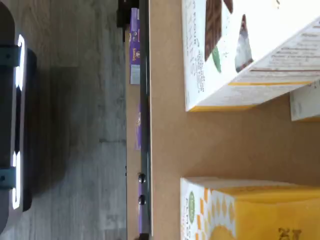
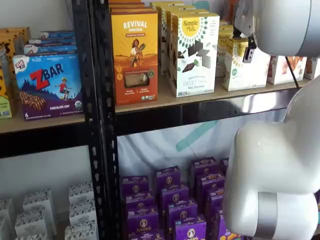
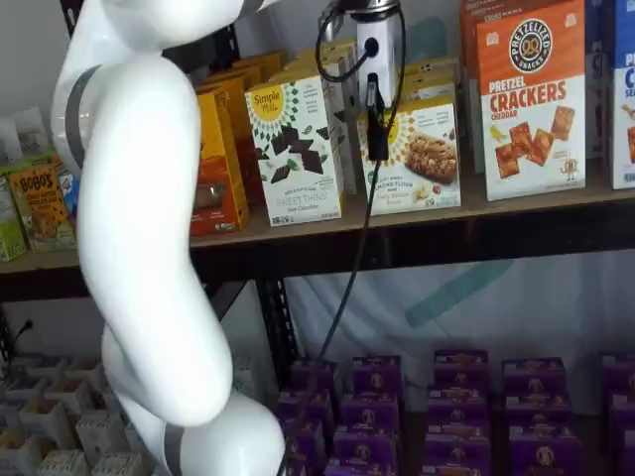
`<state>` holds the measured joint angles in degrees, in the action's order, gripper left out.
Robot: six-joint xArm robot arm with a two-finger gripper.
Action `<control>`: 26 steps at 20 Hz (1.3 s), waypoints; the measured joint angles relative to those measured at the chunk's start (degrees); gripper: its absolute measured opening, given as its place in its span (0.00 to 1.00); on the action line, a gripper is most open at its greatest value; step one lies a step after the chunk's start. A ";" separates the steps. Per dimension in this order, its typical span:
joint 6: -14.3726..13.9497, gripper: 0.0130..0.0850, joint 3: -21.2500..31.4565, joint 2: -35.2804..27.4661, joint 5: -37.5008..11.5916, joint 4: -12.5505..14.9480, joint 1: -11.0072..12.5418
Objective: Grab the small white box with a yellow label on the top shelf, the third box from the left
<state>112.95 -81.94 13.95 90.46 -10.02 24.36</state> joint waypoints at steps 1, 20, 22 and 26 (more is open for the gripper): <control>0.13 0.83 0.15 0.11 -0.24 -0.35 0.16; 1.46 0.50 2.30 1.77 -2.91 -2.59 1.52; 1.52 0.44 2.45 1.87 -2.97 -2.56 1.56; 1.51 0.39 2.66 1.95 -3.13 -2.47 1.51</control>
<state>114.47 -79.28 15.90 87.33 -12.49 25.87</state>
